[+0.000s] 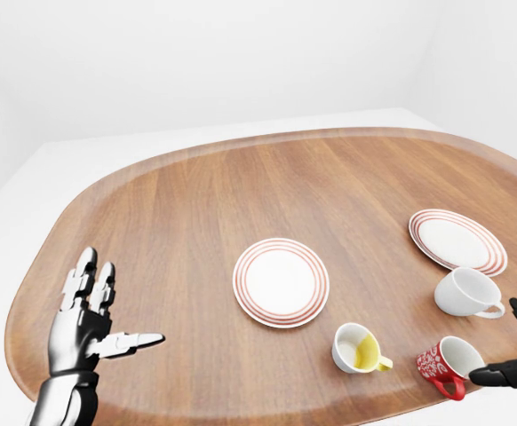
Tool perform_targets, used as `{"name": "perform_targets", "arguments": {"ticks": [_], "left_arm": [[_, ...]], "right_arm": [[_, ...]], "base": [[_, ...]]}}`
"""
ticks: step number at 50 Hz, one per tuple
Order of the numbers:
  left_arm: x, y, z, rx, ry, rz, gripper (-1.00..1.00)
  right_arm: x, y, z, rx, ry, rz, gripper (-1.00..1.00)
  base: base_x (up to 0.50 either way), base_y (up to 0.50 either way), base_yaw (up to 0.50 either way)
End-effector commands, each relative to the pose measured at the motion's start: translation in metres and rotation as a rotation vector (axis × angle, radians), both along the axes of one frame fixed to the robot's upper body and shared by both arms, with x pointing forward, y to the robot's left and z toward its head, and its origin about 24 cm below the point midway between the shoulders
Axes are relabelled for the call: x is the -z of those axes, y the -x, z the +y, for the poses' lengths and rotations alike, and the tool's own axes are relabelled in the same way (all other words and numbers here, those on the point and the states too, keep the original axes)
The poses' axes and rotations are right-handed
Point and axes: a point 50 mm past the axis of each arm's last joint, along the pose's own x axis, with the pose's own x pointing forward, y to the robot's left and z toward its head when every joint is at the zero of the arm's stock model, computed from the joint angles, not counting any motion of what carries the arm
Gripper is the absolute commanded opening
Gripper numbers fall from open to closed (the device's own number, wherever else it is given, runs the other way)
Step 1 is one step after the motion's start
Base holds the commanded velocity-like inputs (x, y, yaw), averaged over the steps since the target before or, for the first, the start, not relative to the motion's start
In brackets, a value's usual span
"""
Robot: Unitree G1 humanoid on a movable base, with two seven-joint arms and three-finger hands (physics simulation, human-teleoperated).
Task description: Put the red mug on the left plate.
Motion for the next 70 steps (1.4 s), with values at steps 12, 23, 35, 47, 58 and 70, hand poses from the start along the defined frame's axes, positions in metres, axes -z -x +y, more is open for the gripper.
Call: {"name": "perform_targets", "arguments": {"ticks": [12,23,35,47,58,70], "left_arm": [[0.0,0.0,0.0,0.001,-0.001,0.0,1.0],[0.0,0.0,-0.001,0.003,-0.002,0.0,1.0],[-0.001,-0.002,-0.002,0.007,-0.006,-0.003,1.0],[0.0,-0.003,-0.002,0.008,-0.007,-0.001,1.0],[0.0,-0.003,-0.002,0.009,-0.007,0.0,1.0],[0.0,-0.003,-0.002,0.009,-0.007,-0.001,1.0]], "right_arm": [[0.008,-0.002,-0.001,0.026,-0.001,0.003,1.0],[0.022,-0.005,0.0,0.061,-0.029,0.029,1.0],[0.04,-0.004,-0.001,0.101,-0.064,0.06,1.0],[0.048,-0.013,0.005,0.078,-0.071,0.081,1.0],[0.055,-0.014,0.009,0.075,-0.085,0.094,1.0],[0.059,-0.012,0.011,0.07,-0.09,0.109,1.0]], "base": [[0.0,0.0,0.0],[0.0,0.0,0.0],[0.0,0.0,0.0],[0.0,0.0,0.0],[0.0,0.0,0.0],[0.0,0.0,0.0]]}}
